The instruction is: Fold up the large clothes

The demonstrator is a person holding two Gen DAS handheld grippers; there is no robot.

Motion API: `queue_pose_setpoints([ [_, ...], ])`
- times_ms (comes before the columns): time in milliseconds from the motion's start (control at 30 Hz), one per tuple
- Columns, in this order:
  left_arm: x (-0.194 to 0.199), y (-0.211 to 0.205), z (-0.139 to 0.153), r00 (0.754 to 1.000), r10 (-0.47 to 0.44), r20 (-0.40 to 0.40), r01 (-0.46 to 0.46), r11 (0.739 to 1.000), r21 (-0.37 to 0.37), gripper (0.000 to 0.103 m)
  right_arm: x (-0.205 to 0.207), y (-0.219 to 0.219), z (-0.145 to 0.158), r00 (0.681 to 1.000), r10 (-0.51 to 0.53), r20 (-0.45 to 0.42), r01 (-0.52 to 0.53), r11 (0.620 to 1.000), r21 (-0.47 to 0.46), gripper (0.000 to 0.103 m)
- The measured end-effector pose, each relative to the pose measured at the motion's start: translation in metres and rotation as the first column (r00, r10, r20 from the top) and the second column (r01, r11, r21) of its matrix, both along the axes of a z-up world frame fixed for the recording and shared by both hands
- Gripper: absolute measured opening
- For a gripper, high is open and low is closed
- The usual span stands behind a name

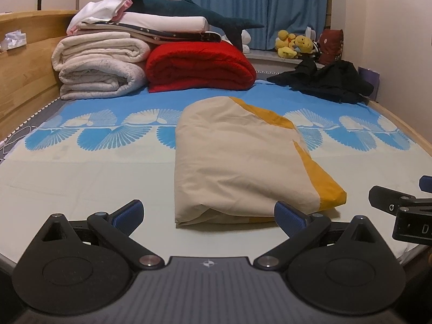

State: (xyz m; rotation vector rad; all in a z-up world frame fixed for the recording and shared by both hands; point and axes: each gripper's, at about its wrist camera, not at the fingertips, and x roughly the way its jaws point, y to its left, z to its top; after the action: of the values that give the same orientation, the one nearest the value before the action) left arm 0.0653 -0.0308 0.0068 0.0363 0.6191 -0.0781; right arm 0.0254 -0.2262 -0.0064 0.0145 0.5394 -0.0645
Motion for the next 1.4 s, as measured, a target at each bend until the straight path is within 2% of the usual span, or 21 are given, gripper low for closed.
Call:
queue_pose_setpoints([
  [1400,-0.0006,-0.0008,0.0004,1.000,-0.026,0.001,0.026,1.000,-0.001,0.103,-0.0004,0.0019,-0.0001,1.000,0.030,0.001,-0.030,1.000,-0.006,0.102],
])
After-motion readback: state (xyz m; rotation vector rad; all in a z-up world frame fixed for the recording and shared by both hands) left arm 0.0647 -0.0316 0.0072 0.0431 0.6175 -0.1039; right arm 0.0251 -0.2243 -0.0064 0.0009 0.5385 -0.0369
